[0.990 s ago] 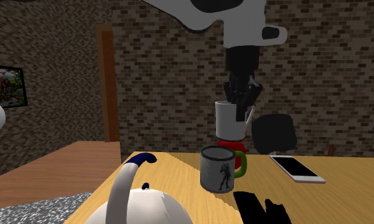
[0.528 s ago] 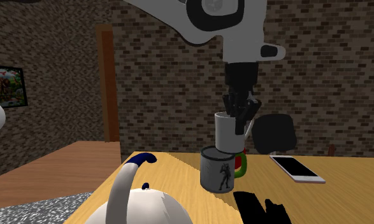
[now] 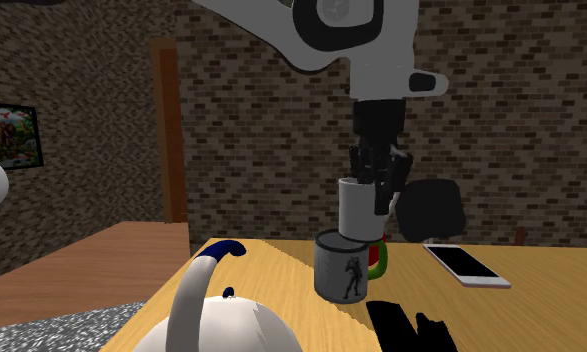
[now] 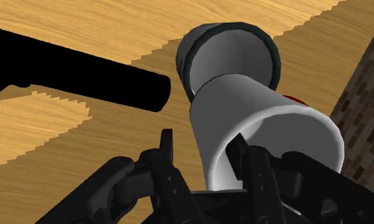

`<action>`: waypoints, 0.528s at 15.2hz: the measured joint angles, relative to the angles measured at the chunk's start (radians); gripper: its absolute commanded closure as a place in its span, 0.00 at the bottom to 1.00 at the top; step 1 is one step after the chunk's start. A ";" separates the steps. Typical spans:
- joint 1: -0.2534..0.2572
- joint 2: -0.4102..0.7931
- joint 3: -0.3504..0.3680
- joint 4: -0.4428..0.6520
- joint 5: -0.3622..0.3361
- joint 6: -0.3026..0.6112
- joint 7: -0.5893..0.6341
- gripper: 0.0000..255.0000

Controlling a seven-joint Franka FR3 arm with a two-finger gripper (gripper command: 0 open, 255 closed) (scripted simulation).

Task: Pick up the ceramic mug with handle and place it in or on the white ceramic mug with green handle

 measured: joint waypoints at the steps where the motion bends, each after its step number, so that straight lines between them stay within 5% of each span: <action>1: 0.000 0.001 0.000 0.000 0.000 0.000 0.000 0.00; 8: -0.001 -0.015 -0.001 0.051 -0.003 -0.066 0.004 0.00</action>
